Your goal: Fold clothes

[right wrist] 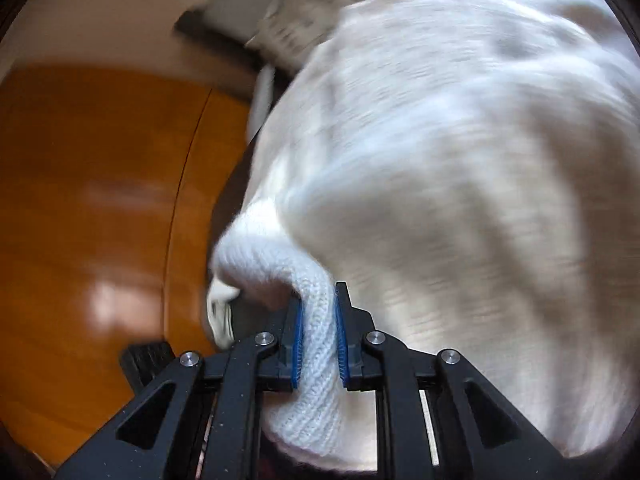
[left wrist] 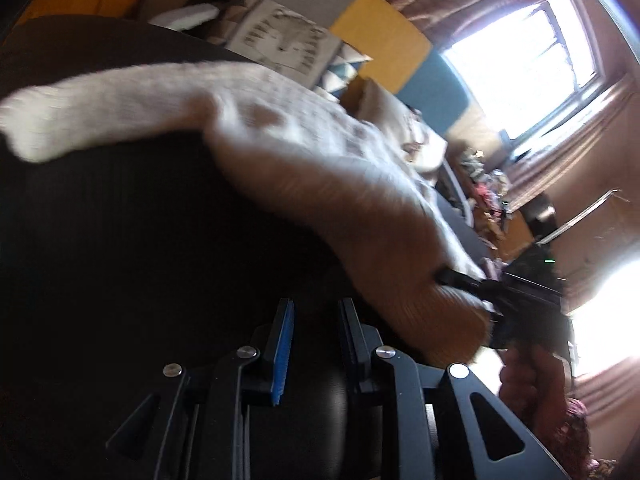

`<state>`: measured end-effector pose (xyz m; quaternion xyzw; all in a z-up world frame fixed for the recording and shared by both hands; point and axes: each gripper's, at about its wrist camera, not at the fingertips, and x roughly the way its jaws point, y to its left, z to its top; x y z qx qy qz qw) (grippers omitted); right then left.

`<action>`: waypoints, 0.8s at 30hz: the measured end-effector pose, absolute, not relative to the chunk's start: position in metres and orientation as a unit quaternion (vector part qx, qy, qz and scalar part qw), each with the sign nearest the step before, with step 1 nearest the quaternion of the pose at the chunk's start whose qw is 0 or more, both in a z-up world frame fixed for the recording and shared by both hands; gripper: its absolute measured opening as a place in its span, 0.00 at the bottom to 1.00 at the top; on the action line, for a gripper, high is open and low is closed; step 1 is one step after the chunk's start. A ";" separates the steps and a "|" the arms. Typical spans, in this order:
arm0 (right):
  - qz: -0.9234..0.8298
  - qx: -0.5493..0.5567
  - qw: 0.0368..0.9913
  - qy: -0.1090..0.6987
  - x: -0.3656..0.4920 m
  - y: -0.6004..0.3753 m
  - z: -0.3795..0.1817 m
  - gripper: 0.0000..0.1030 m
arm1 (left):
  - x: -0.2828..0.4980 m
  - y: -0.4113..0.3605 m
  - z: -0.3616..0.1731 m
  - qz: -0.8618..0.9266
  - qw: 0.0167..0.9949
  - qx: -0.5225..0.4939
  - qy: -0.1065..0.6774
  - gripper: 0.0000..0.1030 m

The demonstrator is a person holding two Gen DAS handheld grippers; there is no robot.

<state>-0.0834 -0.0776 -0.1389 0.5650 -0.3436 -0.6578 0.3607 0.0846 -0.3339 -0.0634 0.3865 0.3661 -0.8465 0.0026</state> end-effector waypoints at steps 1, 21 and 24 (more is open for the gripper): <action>-0.650 0.566 0.352 -0.366 -0.087 -0.069 -0.146 0.14 | 0.079 -0.329 -0.065 -0.845 -0.005 0.387 0.370 0.21; -0.615 0.567 0.335 -0.434 -0.084 -0.049 -0.172 0.14 | 0.010 -0.272 -0.120 -0.753 -0.107 0.337 0.555 0.53; -0.613 0.567 0.334 -0.437 -0.085 -0.048 -0.172 0.14 | 0.003 -0.266 -0.118 -0.766 -0.085 0.362 0.525 0.26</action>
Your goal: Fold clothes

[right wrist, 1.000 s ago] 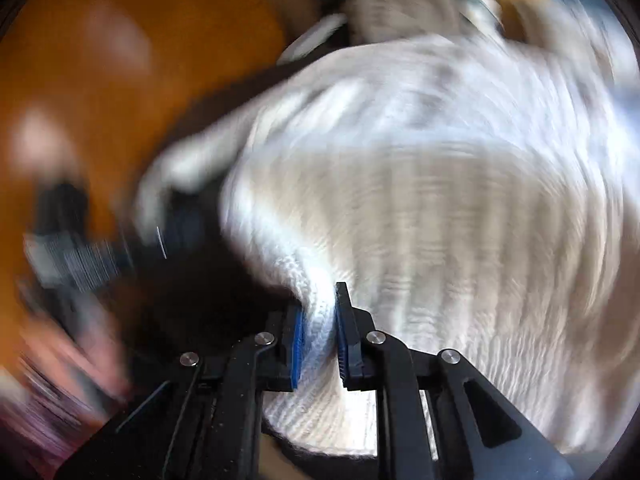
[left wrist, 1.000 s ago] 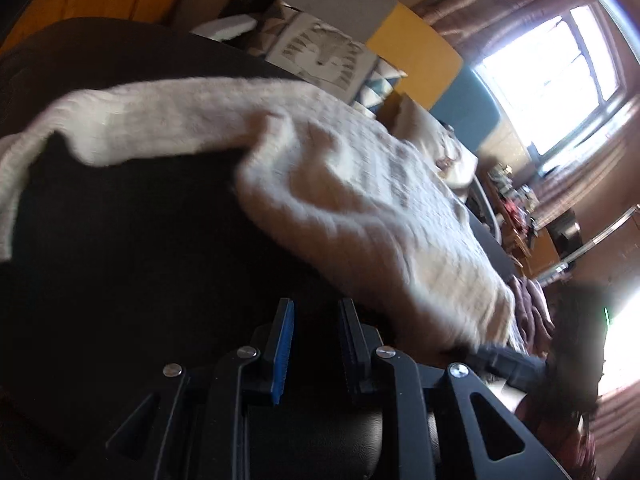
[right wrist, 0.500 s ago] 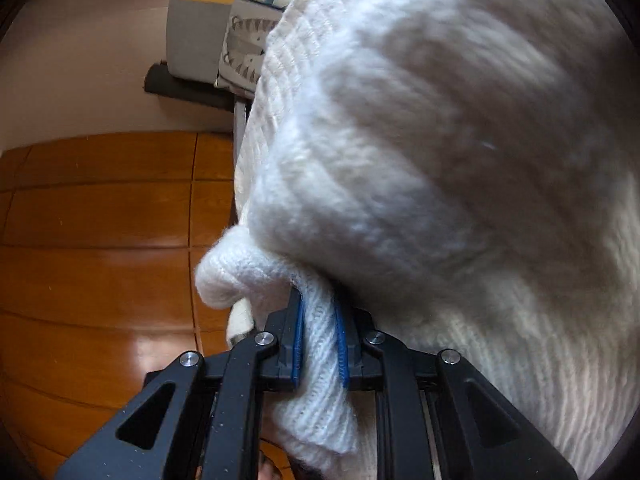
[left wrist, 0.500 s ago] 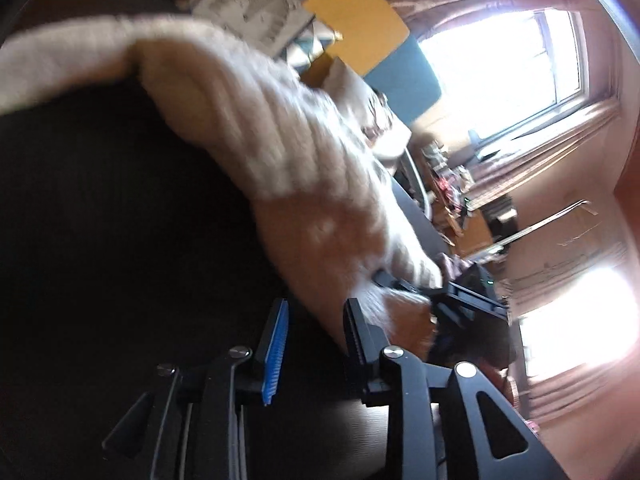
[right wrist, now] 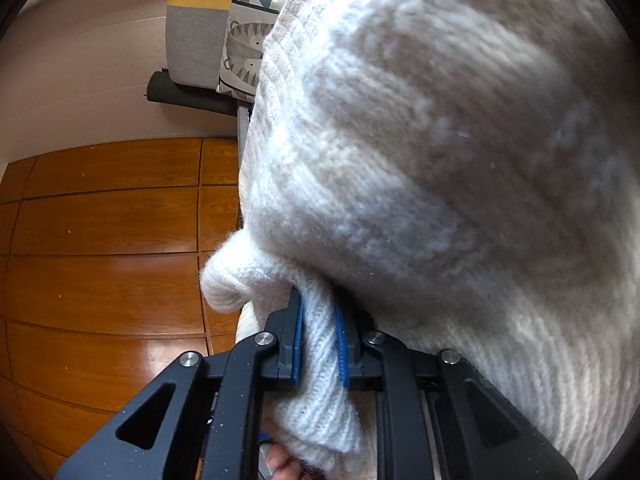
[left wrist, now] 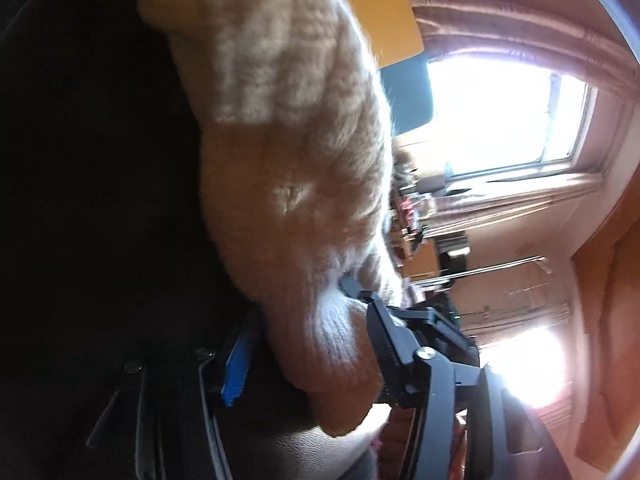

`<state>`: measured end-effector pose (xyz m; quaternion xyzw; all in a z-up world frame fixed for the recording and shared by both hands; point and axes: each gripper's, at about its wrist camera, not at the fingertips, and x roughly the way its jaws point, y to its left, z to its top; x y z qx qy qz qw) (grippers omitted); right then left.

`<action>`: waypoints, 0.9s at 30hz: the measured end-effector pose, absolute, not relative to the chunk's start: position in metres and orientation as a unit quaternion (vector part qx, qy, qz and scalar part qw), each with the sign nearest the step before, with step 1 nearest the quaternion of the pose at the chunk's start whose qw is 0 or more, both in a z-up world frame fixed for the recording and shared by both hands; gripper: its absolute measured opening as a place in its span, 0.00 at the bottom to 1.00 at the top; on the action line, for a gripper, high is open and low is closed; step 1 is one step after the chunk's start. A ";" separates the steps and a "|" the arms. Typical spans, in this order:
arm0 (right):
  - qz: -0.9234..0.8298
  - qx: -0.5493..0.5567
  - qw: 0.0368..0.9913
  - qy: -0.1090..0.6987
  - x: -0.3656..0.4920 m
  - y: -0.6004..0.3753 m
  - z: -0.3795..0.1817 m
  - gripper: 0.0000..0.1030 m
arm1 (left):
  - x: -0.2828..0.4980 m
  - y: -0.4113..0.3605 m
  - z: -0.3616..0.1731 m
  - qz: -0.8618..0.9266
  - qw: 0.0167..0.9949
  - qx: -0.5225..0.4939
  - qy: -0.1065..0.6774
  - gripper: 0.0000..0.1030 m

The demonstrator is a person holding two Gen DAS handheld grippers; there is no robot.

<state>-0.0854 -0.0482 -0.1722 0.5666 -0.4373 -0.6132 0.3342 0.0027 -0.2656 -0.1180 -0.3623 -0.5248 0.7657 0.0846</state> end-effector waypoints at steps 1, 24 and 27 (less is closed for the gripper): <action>-0.613 0.567 0.333 -0.438 -0.085 -0.048 -0.172 0.14 | 0.002 -0.264 -0.117 0.770 0.078 -0.370 -0.514 0.22; -0.823 0.513 0.244 0.017 -0.016 -0.041 -0.106 0.31 | 0.118 -0.336 -0.026 0.815 0.026 -0.437 -0.380 0.10; -0.818 0.521 0.238 0.047 -0.006 -0.045 -0.104 0.32 | 0.152 -0.330 -0.054 0.783 0.030 -0.496 -0.374 0.11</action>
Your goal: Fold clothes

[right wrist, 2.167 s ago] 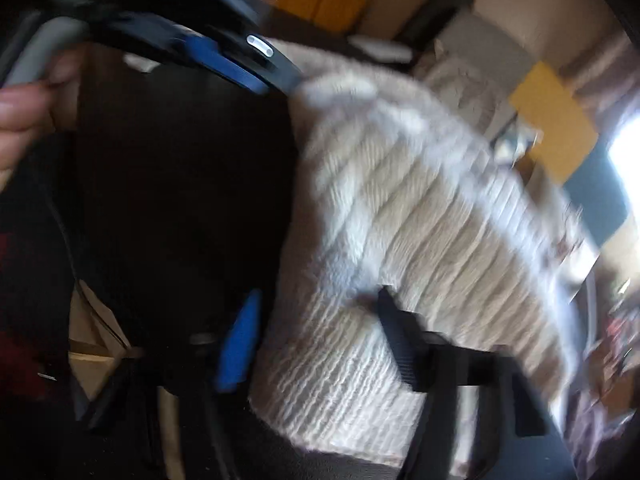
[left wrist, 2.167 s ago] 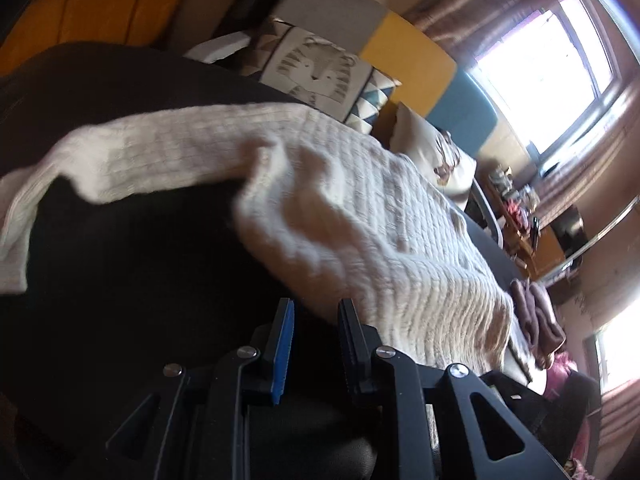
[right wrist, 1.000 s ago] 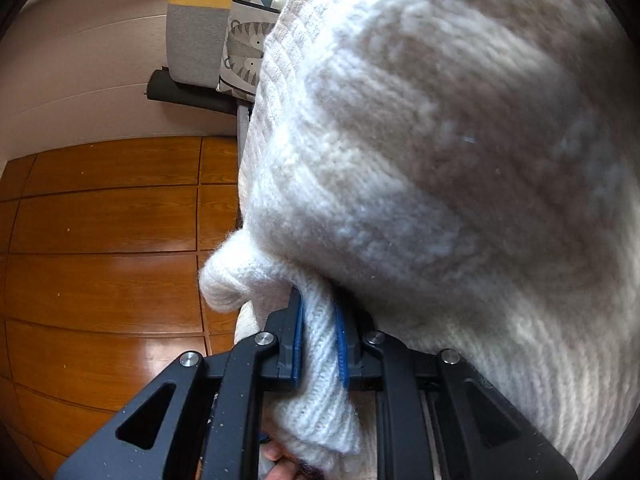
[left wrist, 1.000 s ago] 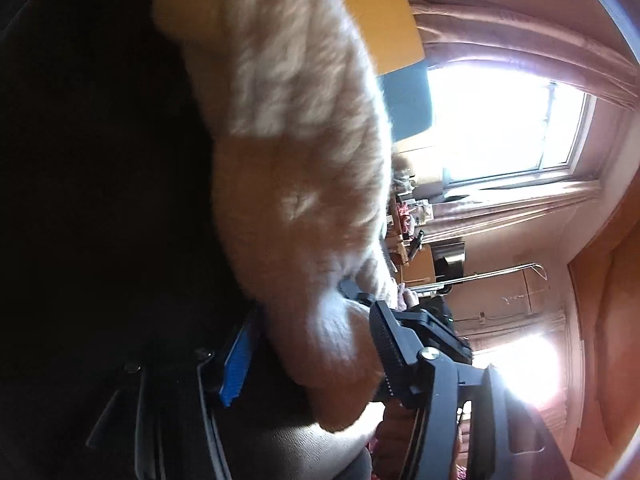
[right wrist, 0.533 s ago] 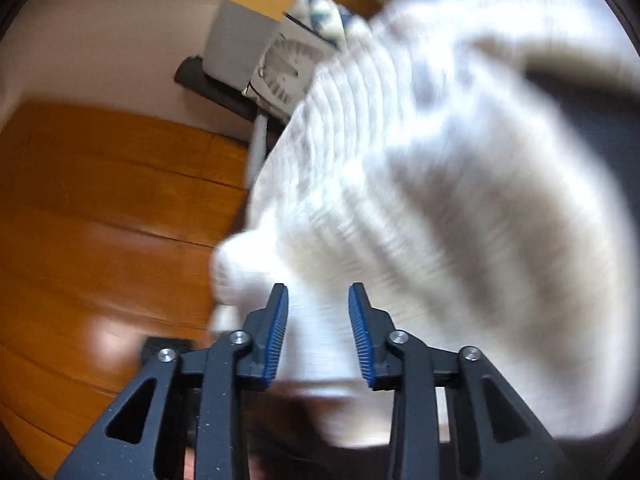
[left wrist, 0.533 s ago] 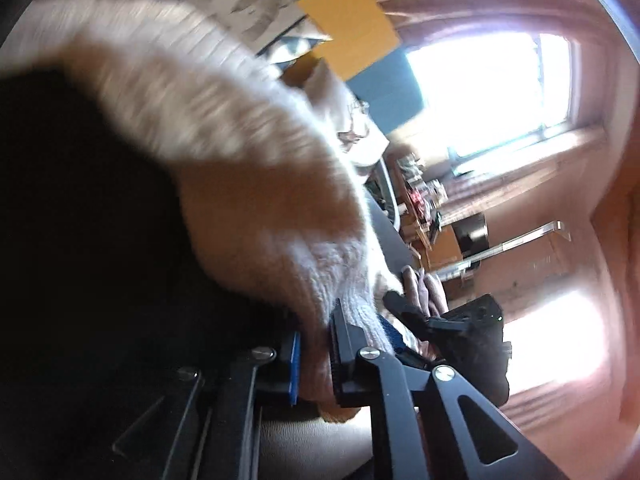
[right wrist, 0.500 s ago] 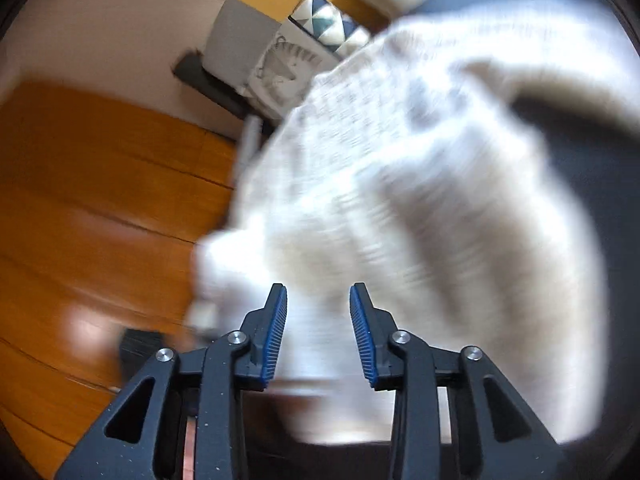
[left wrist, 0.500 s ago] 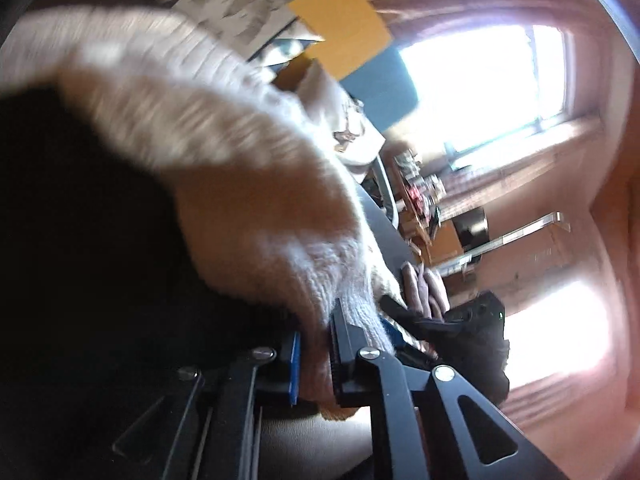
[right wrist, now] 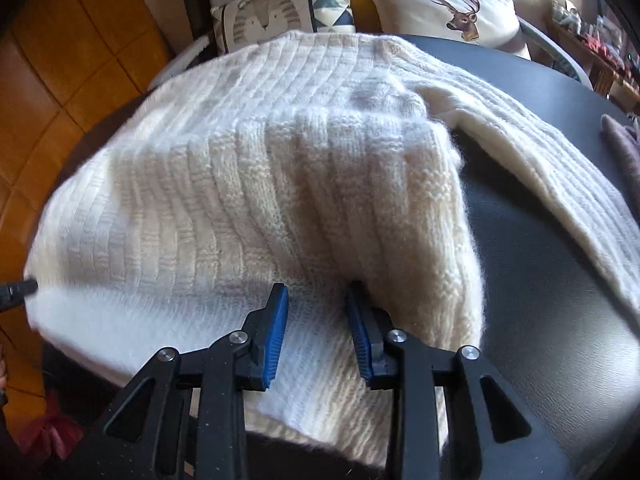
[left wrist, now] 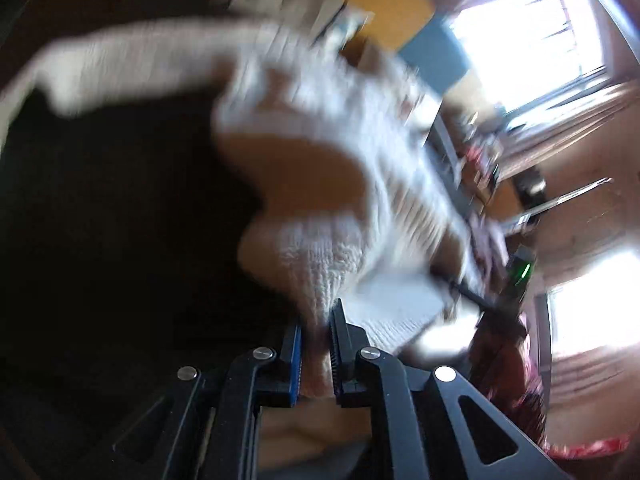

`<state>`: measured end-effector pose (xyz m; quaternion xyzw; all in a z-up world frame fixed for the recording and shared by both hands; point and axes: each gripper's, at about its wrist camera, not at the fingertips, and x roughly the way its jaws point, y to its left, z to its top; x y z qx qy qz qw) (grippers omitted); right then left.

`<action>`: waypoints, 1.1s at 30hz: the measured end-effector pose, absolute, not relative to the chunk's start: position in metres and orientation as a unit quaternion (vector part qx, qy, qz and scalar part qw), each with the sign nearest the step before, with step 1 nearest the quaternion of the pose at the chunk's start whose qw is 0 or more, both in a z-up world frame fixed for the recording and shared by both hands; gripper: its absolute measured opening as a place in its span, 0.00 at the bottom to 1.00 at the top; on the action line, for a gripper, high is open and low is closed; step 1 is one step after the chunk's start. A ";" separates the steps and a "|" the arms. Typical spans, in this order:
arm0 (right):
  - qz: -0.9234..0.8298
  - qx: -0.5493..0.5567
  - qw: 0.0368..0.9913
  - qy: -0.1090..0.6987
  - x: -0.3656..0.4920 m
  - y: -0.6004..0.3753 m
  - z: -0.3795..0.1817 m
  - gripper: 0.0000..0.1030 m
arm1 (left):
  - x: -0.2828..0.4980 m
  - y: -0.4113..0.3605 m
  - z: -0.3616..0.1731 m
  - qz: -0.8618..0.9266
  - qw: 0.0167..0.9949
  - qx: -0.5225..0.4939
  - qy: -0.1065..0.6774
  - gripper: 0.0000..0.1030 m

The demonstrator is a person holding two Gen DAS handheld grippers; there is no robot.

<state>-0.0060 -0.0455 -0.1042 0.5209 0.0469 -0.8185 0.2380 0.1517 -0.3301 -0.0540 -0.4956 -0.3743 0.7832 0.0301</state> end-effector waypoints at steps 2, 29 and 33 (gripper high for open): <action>-0.816 0.523 0.235 0.071 -0.003 -0.050 -0.103 0.32 | 0.161 -0.308 -0.067 0.776 0.035 -0.530 -0.341 0.11; -0.781 0.538 0.317 0.012 0.049 -0.033 -0.096 0.62 | 0.054 -0.266 -0.057 0.844 -0.095 -0.526 0.040 0.17; -0.741 0.560 0.371 -0.002 0.051 -0.038 -0.096 0.62 | 0.058 -0.303 -0.053 0.825 -0.058 -0.561 -0.027 0.17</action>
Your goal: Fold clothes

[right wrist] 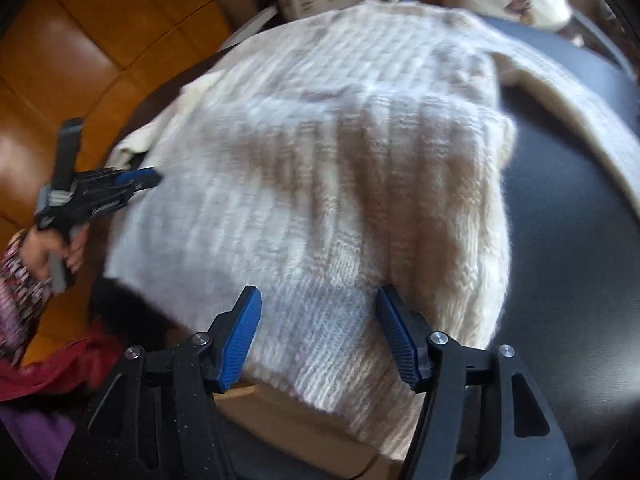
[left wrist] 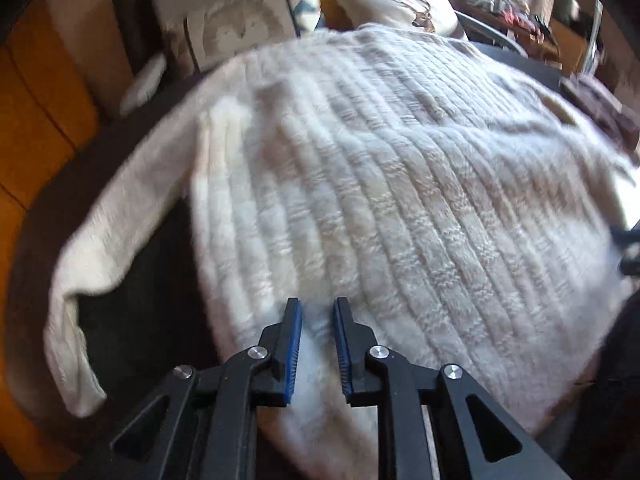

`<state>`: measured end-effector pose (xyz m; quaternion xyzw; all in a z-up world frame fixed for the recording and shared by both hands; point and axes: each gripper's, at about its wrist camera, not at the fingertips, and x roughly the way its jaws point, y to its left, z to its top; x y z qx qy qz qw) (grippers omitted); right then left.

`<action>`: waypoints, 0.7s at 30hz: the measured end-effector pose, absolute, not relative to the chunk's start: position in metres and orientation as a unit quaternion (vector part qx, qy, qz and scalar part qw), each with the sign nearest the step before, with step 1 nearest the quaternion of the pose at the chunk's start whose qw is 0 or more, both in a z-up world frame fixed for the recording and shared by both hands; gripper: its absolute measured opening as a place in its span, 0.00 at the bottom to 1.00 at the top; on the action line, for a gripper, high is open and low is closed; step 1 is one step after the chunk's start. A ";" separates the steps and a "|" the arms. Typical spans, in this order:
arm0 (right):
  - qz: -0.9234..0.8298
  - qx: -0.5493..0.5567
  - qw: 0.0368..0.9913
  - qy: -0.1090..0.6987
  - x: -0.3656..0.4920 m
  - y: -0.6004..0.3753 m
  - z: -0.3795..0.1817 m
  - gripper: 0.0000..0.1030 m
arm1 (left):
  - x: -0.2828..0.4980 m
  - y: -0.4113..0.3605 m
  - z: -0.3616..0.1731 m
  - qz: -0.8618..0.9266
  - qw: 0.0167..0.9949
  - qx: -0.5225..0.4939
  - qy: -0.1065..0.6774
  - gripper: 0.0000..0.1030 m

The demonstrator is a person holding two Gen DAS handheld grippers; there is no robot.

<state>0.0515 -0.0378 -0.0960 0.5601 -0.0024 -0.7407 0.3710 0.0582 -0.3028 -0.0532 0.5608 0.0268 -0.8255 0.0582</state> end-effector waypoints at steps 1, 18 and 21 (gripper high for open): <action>-0.732 0.562 0.385 -0.011 0.051 -0.036 -0.092 0.62 | 0.060 -0.307 -0.049 -0.821 0.045 0.568 0.037 0.17; -0.809 0.511 0.286 0.043 -0.032 -0.097 -0.094 0.31 | -0.012 -0.233 -0.063 -0.873 0.021 0.487 0.019 0.17; -0.810 0.502 0.287 0.097 -0.015 -0.109 -0.104 0.37 | 0.004 -0.231 -0.069 -0.884 0.015 0.467 0.012 0.18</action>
